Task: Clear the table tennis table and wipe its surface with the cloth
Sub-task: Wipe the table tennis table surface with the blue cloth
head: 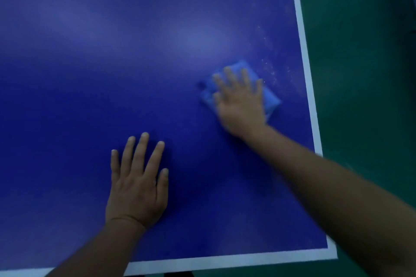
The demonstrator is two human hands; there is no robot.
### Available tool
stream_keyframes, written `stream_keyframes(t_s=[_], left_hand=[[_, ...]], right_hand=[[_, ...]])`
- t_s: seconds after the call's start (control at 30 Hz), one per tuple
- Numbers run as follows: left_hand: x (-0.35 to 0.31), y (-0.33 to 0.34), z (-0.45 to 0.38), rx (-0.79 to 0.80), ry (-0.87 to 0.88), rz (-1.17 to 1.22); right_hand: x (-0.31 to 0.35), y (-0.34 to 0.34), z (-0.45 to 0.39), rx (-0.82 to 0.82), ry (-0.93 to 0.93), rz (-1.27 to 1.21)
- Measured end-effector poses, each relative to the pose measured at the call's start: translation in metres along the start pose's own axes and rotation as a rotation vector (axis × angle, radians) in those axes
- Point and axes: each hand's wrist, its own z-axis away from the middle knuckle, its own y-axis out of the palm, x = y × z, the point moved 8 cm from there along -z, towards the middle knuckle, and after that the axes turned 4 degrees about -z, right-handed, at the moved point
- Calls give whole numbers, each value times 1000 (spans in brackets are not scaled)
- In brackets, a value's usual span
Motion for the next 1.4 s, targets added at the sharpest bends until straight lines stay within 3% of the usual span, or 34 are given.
stream_keyframes(t_s=[0.13, 0.23, 0.3, 0.43, 0.53, 0.73, 0.87, 0.93, 1.1, 1.27, 1.4], left_hand=[[-1, 5, 0, 56, 6, -47], [0, 7, -1, 75, -2, -67], [1, 6, -1, 74, -6, -73], [2, 5, -2, 87, -16, -75], [0, 5, -1, 90, -18, -77], [-1, 3, -1, 55, -45, -88], [-26, -11, -19, -62, -225, 4], [-61, -14, -37, -127, -325, 76], [-121, 9, -71, -111, -615, 144], [-130, 27, -79, -56, -701, 33], [-131, 26, -77, -69, -693, 26]], right_hand=[[-152, -23, -25, 48, 443, -82], [-153, -30, -17, 22, 564, -162], [-115, -24, 7, -7, 502, -136], [-46, -13, 85, 63, 162, -76], [-63, -12, 87, 128, 76, -83], [-149, -28, 2, 90, 315, -78], [-164, -29, -28, 79, 321, -106], [-152, -29, -11, 54, 258, -76], [-126, -24, 61, 166, -235, -103], [-177, -26, -40, 199, -162, -41], [-177, -28, -1, 97, -233, -76]])
